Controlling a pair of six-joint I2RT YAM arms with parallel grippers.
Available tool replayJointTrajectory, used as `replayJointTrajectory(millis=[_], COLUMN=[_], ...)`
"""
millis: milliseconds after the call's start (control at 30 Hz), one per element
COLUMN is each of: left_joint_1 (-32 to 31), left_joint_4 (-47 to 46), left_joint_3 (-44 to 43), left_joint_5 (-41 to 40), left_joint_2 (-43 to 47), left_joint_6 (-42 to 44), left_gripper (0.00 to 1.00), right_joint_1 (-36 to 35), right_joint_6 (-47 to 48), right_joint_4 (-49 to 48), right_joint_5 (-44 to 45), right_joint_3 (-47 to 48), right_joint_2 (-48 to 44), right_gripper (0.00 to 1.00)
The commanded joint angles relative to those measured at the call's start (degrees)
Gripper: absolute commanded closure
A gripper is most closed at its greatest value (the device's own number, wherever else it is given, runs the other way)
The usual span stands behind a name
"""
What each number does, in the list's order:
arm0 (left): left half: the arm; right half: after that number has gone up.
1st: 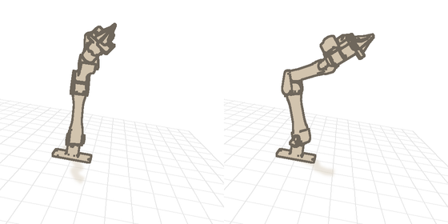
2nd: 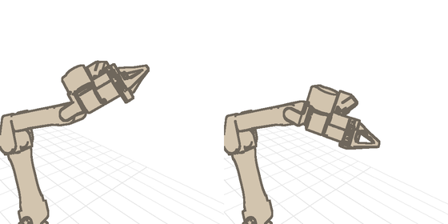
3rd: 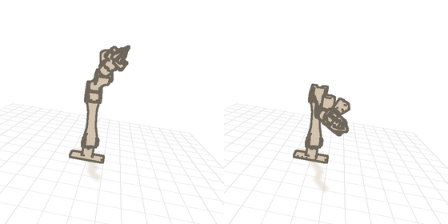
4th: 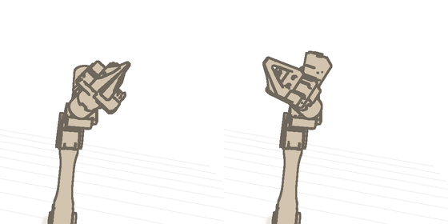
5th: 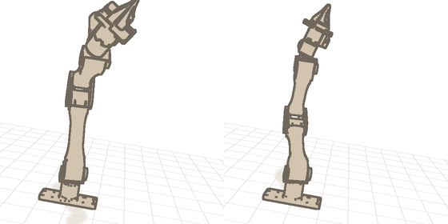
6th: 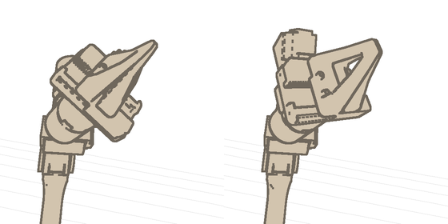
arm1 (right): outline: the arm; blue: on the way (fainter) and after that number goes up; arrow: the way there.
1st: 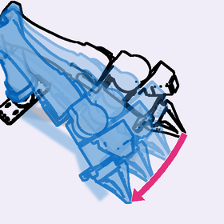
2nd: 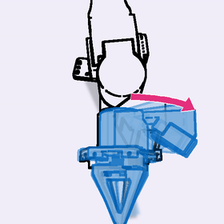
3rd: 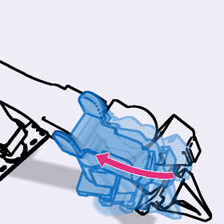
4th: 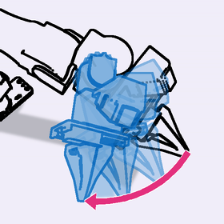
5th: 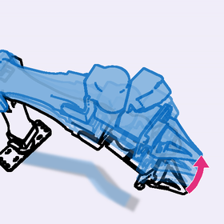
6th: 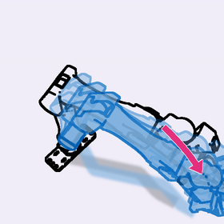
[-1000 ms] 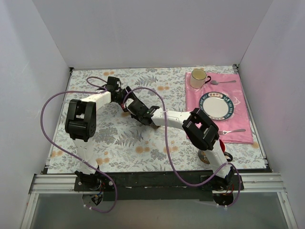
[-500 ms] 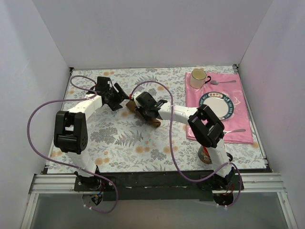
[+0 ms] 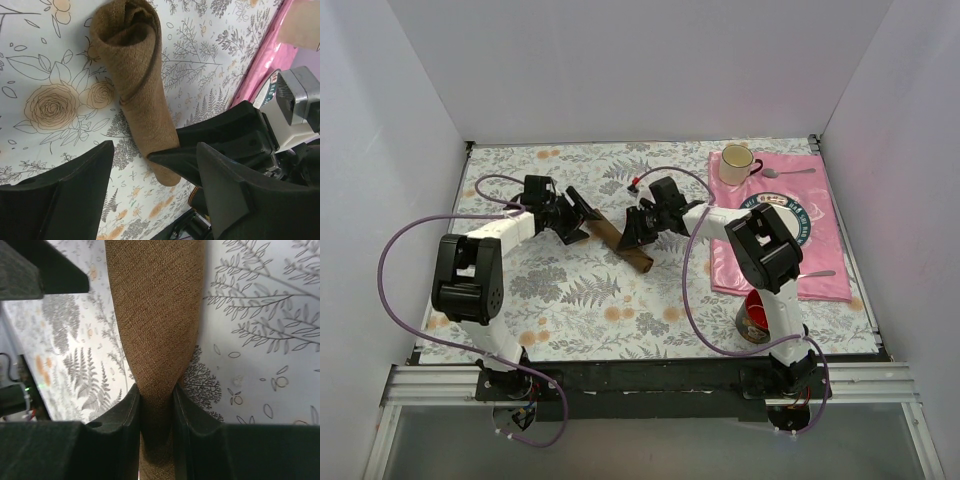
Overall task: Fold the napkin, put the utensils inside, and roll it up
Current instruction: Roll the napkin with the utensil
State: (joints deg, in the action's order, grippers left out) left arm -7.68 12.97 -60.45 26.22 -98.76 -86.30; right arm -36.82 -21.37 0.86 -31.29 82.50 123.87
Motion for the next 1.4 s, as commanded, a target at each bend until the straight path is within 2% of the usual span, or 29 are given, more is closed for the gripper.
replayJointTrajectory(millis=[0,133,333,467,500,533,733,767,800,867,1033,1200,1367], left_joint_1=[-1.10,-2.60,-4.62,-5.41,-5.41,-5.41,-5.41,-5.41,-5.41,-5.41,-5.41,-5.41,-5.41], left_joint_4=[1.78,7.84,9.96,10.94,11.02,11.02,11.55,11.72,11.81,12.60,15.93,18.31,19.90], left_joint_3=[-3.35,-7.75,-11.62,-12.77,-12.68,-12.59,-12.68,-12.77,-12.94,-13.82,-16.45,-17.95,-18.57], left_joint_5=[0.43,-2.92,-6.08,-8.11,-8.63,-9.16,-9.17,-8.99,-8.56,-8.38,-7.50,-7.93,-8.99], left_joint_2=[-2.13,-6.87,-11.45,-12.51,-12.42,-12.25,-12.33,-12.42,-12.51,-12.68,-14.18,-14.97,-15.23], left_joint_6=[0.70,0.96,1.13,2.01,2.28,3.06,4.30,4.39,4.48,4.39,3.33,2.28,2.37], left_gripper=[0.32,0.32,0.35,0.51,0.66,0.71,0.95,0.98,1.00,1.00,1.00,1.00,1.00], right_joint_1=[-0.01,0.17,0.34,0.43,0.43,0.34,-1.67,-2.20,-3.51,-4.92,-11.25,-15.38,-16.79], right_joint_6=[-7.02,-7.20,-7.11,-5.28,-4.13,-2.64,9.75,11.33,12.56,16.43,20.57,21.19,21.19], right_joint_4=[-3.85,-4.03,-3.50,-2.28,0.60,2.46,15.63,17.05,18.11,21.00,23.04,24.01,22.17], right_joint_5=[-11.07,-11.08,-10.72,-10.20,-9.67,-7.84,4.53,6.31,8.33,15.01,30.11,40.23,43.68], right_joint_3=[-3.40,-3.13,-2.87,-2.35,-1.21,-0.59,6.69,7.67,8.72,11.61,14.97,17.52,15.41], right_joint_2=[2.78,3.04,3.13,2.86,2.60,2.08,-0.91,-1.52,-1.79,-2.23,-1.19,1.28,0.76], right_gripper=[0.94,0.94,0.94,0.88,0.84,0.82,0.52,0.45,0.42,0.35,0.27,0.25,0.26])
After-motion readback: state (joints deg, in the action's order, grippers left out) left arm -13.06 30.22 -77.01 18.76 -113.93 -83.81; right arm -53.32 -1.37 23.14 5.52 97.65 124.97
